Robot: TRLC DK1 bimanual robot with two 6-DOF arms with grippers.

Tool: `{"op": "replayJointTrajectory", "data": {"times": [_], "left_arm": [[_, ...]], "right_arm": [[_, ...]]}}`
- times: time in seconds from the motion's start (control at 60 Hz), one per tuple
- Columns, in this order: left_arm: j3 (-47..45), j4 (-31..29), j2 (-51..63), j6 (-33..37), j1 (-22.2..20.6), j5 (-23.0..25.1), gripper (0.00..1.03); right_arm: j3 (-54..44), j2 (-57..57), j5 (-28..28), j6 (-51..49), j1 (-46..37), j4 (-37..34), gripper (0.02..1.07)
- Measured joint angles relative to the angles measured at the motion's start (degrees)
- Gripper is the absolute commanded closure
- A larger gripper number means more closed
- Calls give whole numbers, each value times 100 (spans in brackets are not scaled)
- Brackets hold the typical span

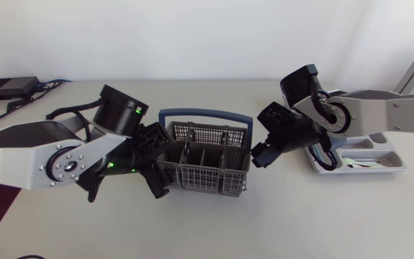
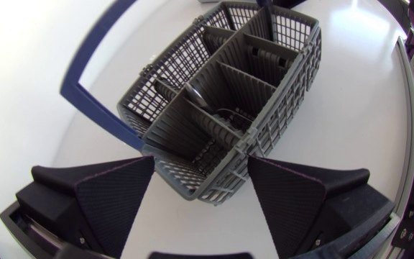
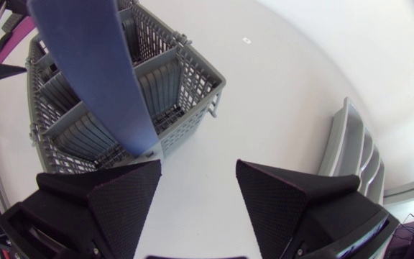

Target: Sort the cutlery from the basket into the organizer compartments.

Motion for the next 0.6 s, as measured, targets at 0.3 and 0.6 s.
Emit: {"op": "replayJointTrajectory", "data": {"times": [0.3, 0.6], "left_arm": [[909, -780, -520, -466, -186, -2, 13], [2216, -1840, 249, -1298, -588, -133, 13]], "right_arm": [[-636, -949, 72, 13, -50, 11, 31], [-1117, -1456, 59, 13, -275, 13, 31]]}}
